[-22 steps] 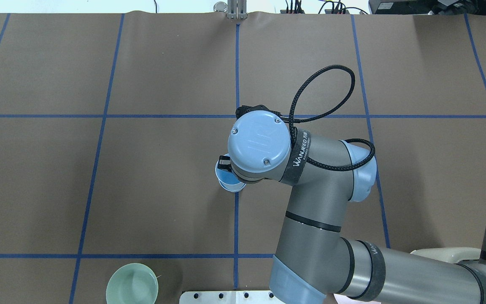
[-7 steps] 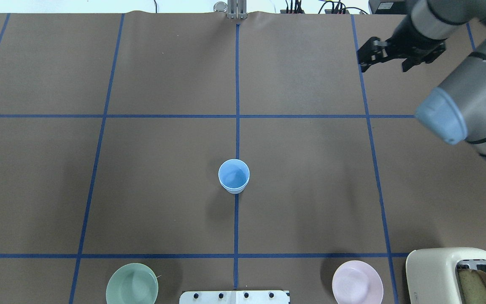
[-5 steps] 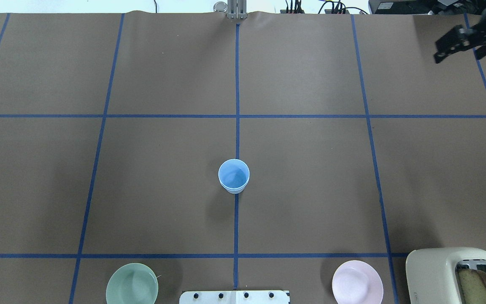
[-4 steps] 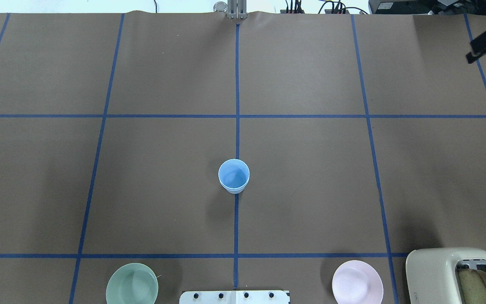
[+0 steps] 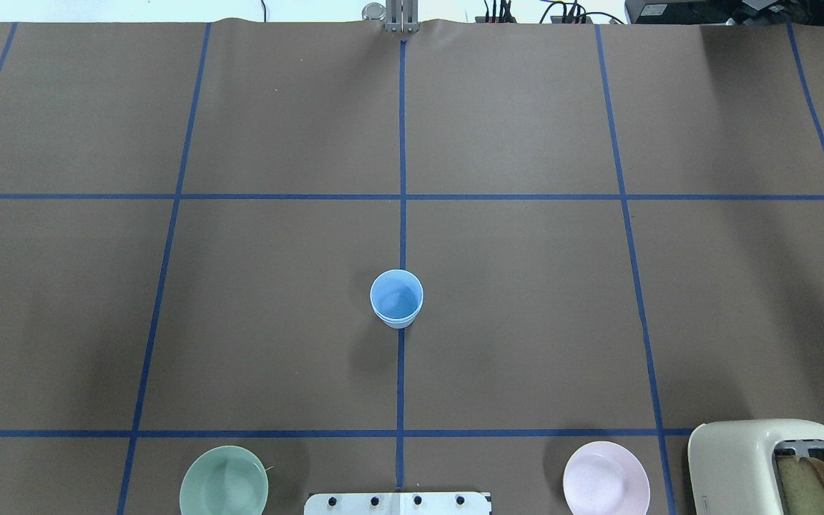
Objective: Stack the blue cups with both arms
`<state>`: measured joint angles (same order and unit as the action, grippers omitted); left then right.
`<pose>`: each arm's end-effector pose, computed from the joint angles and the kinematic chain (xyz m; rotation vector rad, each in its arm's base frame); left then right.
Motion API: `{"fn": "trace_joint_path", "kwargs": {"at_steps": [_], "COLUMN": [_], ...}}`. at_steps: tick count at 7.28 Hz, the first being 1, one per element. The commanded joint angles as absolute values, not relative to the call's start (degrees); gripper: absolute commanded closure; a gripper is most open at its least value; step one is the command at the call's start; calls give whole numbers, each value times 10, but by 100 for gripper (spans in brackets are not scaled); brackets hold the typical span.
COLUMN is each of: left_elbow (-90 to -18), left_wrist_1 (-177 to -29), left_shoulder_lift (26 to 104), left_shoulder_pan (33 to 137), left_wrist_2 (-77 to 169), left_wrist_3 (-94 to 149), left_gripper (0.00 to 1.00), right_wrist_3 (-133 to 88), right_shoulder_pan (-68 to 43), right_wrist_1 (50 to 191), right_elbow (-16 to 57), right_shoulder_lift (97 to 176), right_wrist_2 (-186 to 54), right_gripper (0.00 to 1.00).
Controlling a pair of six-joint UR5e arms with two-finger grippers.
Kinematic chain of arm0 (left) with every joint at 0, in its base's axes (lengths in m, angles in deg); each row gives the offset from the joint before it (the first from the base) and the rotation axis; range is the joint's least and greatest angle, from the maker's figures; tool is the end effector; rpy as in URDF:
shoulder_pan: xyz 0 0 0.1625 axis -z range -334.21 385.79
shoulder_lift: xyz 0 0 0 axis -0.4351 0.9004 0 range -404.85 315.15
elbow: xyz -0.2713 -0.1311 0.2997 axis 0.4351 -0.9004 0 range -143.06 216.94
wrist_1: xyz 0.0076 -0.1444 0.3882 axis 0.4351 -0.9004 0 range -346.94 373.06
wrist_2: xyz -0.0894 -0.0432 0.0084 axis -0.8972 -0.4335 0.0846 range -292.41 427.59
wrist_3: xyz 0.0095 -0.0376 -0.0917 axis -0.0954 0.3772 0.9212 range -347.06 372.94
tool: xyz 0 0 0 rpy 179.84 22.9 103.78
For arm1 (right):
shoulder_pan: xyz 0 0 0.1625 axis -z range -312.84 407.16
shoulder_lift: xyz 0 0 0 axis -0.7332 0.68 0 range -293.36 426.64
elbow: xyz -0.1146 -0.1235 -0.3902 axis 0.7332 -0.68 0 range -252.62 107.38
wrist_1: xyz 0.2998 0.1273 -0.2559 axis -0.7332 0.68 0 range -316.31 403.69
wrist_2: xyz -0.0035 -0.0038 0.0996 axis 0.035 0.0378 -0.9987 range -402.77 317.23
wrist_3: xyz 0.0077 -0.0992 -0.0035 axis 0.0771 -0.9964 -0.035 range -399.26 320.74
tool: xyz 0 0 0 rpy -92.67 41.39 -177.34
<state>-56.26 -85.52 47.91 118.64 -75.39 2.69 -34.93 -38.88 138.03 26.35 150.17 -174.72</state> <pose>-0.0797 -0.5187 0.5793 0.3394 0.8885 0.2366 0.0293 -0.5414 0.5337 0.1319 -0.7413 -0.0649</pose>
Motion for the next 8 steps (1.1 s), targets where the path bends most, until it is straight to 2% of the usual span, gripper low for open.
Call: {"fn": "trace_joint_path", "kwargs": {"at_steps": [1,8], "left_elbow": [-544,-541], "left_wrist_1": [-856,-858], "left_shoulder_lift": [477,476], "left_shoulder_pan": [1191,1190], "left_wrist_2": [-753,-752], "left_wrist_3": [4,4], "left_gripper": [3,3], "right_wrist_3": [-347,-355], "right_shoulder_pan": [-393,-392], "right_wrist_1": [1300,1278], "right_elbow": [187,153], "right_shoulder_lift": [1505,1496], "right_wrist_2": [-1748,-1744], "right_gripper": [0,0]}}
